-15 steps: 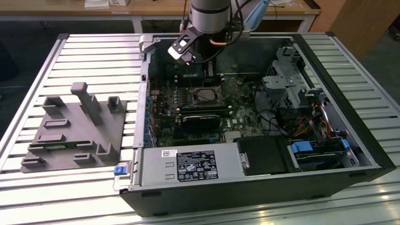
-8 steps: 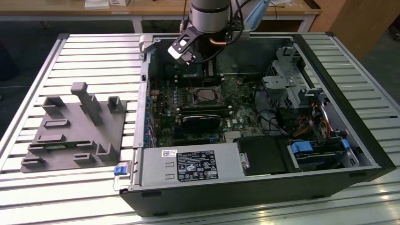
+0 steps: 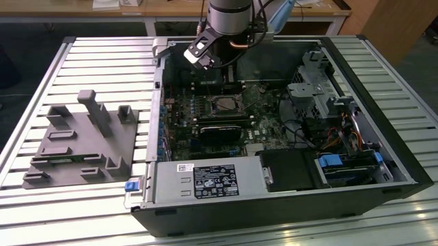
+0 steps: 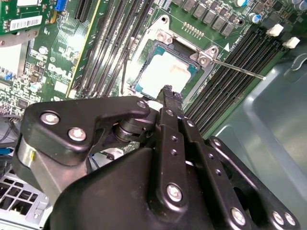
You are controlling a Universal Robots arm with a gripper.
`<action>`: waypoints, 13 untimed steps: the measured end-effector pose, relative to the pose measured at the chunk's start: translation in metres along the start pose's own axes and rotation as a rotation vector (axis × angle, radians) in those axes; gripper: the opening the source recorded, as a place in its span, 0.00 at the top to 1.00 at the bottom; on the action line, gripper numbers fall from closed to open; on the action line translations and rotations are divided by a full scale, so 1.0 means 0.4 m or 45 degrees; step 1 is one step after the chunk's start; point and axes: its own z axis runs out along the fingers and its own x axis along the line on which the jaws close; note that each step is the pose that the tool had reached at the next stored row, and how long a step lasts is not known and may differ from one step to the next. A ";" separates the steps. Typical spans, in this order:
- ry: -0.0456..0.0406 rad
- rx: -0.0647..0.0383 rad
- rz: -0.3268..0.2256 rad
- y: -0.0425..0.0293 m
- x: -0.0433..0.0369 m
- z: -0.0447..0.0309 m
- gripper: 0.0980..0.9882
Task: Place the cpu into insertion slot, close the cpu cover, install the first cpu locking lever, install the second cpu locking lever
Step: 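Close the cpu cover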
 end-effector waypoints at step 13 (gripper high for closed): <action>0.000 0.000 0.000 0.001 0.000 -0.021 0.99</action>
